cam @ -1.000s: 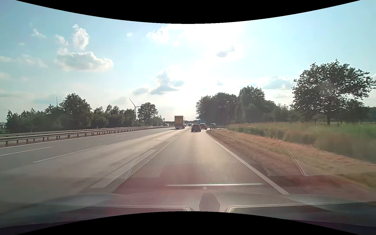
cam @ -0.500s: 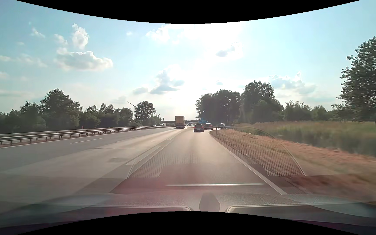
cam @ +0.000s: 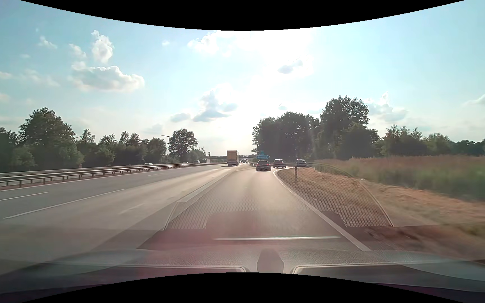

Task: Follow the waypoints while adhering to traffic rules and regulations

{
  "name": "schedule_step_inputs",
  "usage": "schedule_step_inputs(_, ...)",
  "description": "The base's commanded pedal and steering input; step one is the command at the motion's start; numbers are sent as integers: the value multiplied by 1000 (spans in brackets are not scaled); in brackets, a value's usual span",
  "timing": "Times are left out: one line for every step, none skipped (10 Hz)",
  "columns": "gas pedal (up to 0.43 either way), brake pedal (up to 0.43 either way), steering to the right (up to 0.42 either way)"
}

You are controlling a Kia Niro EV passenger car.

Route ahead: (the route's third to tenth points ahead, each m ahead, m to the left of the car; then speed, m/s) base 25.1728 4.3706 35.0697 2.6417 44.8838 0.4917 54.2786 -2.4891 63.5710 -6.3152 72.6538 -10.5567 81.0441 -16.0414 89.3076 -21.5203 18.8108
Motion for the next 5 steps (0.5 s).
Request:
schedule_step_inputs(59, 0, 3)
schedule_step_inputs(0, 0, 4)
schedule_step_inputs(0, 0, 7)
schedule_step_inputs(0, 0, 10)
schedule_step_inputs(0, 0, 11)
